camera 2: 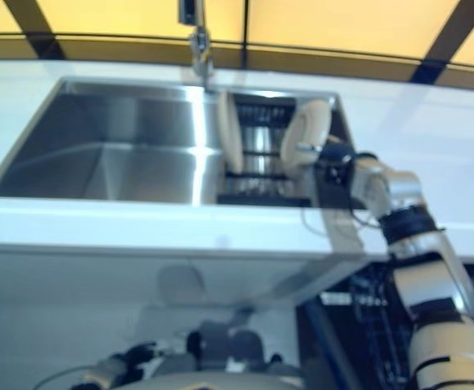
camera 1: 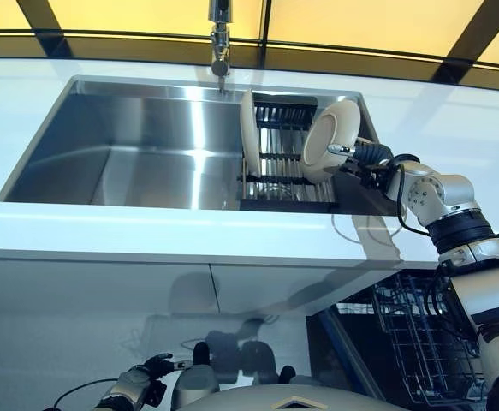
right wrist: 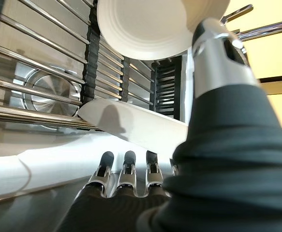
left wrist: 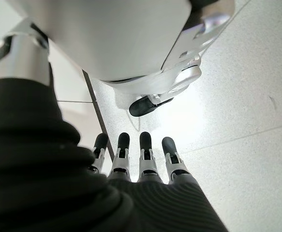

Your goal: Take plates into dishwasher

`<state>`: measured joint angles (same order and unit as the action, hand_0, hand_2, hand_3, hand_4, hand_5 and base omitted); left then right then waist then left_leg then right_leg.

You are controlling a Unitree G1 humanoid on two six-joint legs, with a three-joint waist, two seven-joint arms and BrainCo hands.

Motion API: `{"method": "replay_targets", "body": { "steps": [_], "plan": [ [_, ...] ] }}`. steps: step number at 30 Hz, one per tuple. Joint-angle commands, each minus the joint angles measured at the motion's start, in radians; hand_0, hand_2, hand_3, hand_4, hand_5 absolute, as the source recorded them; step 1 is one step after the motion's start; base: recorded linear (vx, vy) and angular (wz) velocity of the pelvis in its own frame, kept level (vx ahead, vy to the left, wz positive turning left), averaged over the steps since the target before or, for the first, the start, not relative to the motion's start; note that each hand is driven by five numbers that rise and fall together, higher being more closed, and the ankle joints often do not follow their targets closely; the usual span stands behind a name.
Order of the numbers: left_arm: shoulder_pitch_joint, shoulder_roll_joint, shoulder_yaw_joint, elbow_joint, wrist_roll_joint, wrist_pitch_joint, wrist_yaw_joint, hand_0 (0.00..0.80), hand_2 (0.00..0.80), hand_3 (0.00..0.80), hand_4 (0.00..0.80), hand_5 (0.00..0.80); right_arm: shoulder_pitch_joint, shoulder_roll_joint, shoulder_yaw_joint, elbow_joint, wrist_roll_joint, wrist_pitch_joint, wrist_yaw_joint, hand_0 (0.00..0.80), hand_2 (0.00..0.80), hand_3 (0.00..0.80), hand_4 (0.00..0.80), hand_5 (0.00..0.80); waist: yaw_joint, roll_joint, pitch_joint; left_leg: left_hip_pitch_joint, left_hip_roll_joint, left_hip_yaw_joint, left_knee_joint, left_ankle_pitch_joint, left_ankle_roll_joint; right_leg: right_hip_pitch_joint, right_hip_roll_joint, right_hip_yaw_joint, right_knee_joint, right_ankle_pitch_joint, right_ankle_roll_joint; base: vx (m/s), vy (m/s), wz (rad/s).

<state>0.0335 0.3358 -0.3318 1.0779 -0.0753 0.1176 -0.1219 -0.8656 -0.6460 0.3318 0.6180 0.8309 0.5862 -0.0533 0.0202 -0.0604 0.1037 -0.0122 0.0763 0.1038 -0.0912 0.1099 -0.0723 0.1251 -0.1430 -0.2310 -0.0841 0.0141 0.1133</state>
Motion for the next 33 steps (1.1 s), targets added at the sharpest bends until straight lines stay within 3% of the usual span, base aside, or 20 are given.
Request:
{"method": "replay_targets", "body": {
  "steps": [1, 14, 15, 16, 17, 33],
  "plan": [
    [-0.002, -0.001, -0.093, 0.042, -0.025, 0.001, 0.013, 0.000, 0.000, 0.000, 0.000, 0.000, -0.154, -0.055, 0.052, 0.083, -0.036, -0.010, -0.015, 0.000, 0.000, 0.000, 0.000, 0.000, 0.062, 0.025, -0.023, 0.050, 0.019, 0.042, 0.017, -0.092, -0.014, -0.063, -0.034, 0.000, 0.058, 0.009, 0.055, 0.036, 0.008, 0.04],
    [0.014, -0.002, -0.100, 0.047, -0.093, -0.019, 0.034, 0.000, 0.000, 0.000, 0.000, 0.000, -0.232, -0.123, 0.031, 0.276, -0.085, -0.025, 0.011, 0.000, 0.000, 0.000, 0.000, 0.000, 0.106, 0.050, 0.012, -0.008, 0.025, 0.004, 0.017, -0.064, -0.023, -0.075, -0.039, -0.036, 0.067, -0.002, 0.044, 0.004, 0.005, 0.10],
    [0.013, -0.002, -0.100, 0.046, -0.093, -0.020, 0.033, 0.000, 0.000, 0.000, 0.000, 0.000, -0.236, -0.126, 0.030, 0.284, -0.086, -0.030, 0.008, 0.138, 0.138, 0.138, 0.138, 0.138, 0.108, 0.052, 0.015, -0.011, 0.025, 0.002, 0.017, -0.063, -0.023, -0.077, -0.039, -0.037, 0.068, -0.003, 0.043, -0.054, 0.015, 0.21],
    [0.013, -0.001, -0.102, 0.046, -0.092, -0.027, 0.032, 0.000, 0.000, 0.000, 0.000, 0.000, -0.246, -0.134, 0.027, 0.299, -0.097, -0.035, 0.002, 0.596, 0.596, 0.596, 0.596, 0.596, 0.109, 0.056, 0.021, -0.018, 0.026, -0.001, 0.018, -0.060, -0.024, -0.082, -0.040, -0.039, 0.072, -0.005, 0.041, -0.058, 0.013, 0.23],
    [0.013, -0.001, -0.104, 0.043, -0.094, -0.032, 0.033, 0.000, 0.000, 0.000, 0.000, 0.000, -0.251, -0.138, 0.028, 0.301, -0.099, -0.037, -0.007, 0.800, 0.800, 0.800, 0.800, 0.800, 0.110, 0.058, 0.027, -0.022, 0.026, -0.002, 0.018, -0.059, -0.025, -0.085, -0.040, -0.040, 0.073, -0.005, 0.040, -0.068, 0.013, 0.22],
    [0.018, -0.003, -0.132, 0.021, -0.053, -0.042, 0.027, 0.000, 0.000, 0.000, 0.000, 0.000, -0.276, -0.185, 0.047, 0.299, -0.230, -0.147, -0.027, 0.800, 0.800, 0.800, 0.800, 0.800, 0.098, 0.061, 0.018, -0.001, 0.029, 0.006, 0.016, -0.066, -0.028, -0.072, -0.040, -0.042, 0.062, -0.004, 0.037, -0.017, 0.004, 0.02]
  ]
}}
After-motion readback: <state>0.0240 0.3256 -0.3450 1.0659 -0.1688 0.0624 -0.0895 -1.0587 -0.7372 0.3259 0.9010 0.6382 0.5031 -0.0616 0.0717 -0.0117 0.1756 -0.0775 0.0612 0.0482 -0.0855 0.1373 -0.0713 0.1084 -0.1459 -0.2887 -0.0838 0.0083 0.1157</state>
